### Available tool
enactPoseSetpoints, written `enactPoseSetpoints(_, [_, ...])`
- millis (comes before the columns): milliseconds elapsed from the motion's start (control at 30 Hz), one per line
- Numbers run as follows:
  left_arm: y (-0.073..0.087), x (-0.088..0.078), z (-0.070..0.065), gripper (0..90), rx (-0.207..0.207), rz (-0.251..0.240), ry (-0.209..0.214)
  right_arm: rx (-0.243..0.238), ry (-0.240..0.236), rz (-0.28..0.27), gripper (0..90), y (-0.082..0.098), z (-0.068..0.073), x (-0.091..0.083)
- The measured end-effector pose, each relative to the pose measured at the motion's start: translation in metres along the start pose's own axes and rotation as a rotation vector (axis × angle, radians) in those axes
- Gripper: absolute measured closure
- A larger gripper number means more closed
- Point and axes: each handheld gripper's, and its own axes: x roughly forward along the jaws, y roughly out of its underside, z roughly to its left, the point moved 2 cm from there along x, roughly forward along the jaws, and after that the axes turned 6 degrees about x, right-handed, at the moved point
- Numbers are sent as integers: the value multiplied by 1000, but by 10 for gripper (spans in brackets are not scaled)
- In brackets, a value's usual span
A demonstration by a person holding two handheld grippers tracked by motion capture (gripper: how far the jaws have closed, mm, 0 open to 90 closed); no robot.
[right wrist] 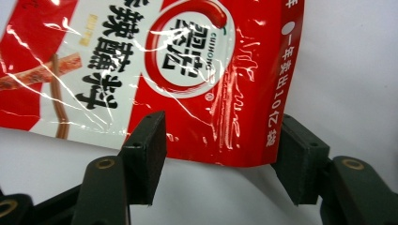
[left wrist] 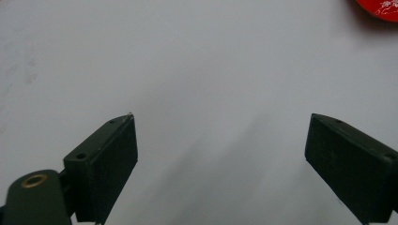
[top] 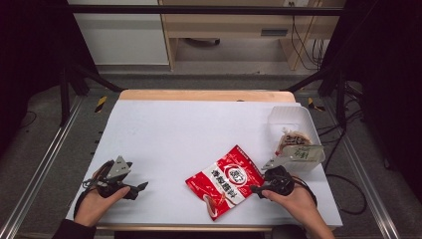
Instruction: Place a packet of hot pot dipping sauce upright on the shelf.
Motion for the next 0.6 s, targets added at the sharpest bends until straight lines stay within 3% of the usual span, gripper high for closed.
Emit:
enactPoseSetpoints(33, [0,0,0,95,-1,0,-1,14,-7,10,415,0,0,1])
enactPoseSetpoints(200, [0,0,0,96,5,4,1,-4,-9,4,436,-2,0,4])
enactPoseSetpoints(500, [0,0,0,97,6,4,1,-90,76,-18,734,-9,4,3])
enactPoseSetpoints(600, [0,0,0,96,7,5,2,-120,78,-38,845,-15,6,0])
